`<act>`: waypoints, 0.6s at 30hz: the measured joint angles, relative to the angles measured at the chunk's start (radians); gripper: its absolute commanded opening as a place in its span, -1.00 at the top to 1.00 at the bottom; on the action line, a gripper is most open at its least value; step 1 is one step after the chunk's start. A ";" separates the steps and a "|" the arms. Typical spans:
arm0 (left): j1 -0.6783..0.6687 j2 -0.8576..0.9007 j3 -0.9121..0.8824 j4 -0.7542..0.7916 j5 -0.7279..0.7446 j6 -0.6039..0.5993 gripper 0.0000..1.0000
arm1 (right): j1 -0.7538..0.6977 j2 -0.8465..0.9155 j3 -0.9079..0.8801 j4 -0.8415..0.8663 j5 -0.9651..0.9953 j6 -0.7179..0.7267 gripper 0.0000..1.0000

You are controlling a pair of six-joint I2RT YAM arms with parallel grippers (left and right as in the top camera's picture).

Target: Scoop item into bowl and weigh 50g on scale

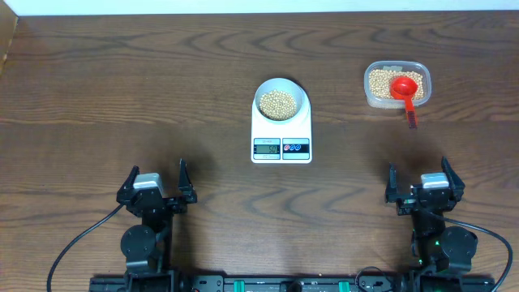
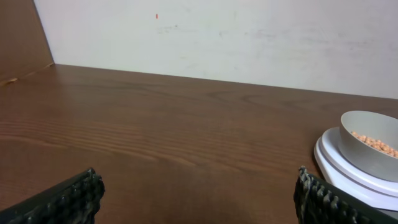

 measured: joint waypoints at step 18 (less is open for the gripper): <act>0.000 0.000 0.000 0.000 0.000 0.000 -1.00 | 0.011 0.000 0.000 -0.002 0.152 0.162 -0.99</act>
